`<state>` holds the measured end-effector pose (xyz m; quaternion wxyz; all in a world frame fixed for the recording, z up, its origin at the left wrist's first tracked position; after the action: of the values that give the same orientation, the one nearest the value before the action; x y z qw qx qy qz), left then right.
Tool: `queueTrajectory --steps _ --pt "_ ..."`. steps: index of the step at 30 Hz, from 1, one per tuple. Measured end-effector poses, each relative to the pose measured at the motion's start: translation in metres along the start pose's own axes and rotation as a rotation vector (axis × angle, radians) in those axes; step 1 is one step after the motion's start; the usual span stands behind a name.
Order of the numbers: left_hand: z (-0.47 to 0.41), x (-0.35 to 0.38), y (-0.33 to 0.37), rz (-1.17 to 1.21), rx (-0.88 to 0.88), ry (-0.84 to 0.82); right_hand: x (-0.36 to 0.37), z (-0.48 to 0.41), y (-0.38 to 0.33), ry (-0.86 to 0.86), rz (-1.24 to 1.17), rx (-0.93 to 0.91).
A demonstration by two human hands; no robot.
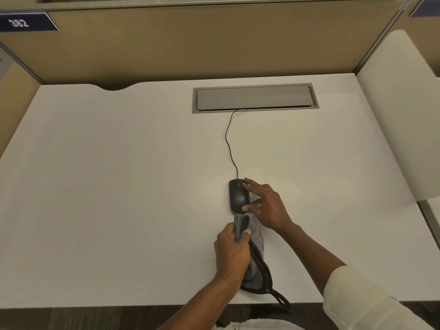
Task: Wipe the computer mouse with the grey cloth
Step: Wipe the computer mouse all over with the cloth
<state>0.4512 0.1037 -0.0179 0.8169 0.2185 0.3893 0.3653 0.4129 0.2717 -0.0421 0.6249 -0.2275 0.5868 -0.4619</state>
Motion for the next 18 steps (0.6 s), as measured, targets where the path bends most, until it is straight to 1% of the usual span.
queueTrajectory --steps 5,10,13,15,16,18 --pt "-0.002 -0.013 -0.013 0.138 -0.021 -0.004 -0.005 -0.001 0.001 0.013 -0.134 0.091" --pt "-0.003 -0.024 -0.016 0.19 -0.048 0.016 -0.012 0.001 -0.004 0.001 -0.157 0.082" --pt "-0.001 -0.028 -0.014 0.238 -0.047 0.035 -0.019 0.015 -0.013 0.083 -0.161 0.068" --pt "0.001 -0.029 -0.01 0.323 -0.055 0.023 -0.021 0.031 -0.022 0.145 -0.242 0.056" --pt "0.002 -0.028 -0.008 0.384 -0.068 0.008 -0.02 0.042 -0.028 0.148 -0.305 0.049" --pt "0.004 -0.026 -0.001 0.513 -0.081 -0.033 -0.011 0.068 -0.037 0.075 -0.389 0.037"
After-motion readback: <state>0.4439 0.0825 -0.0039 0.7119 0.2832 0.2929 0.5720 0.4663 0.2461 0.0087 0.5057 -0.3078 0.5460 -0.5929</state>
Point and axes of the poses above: each hand's wrist, its own z-axis away from the middle knuckle, its own x-axis out of the palm, y = z × x, the point moved 3 cm from there along -z, towards the middle knuckle, and after that the axes turned 11 degrees about -z, right-handed, at the moved point
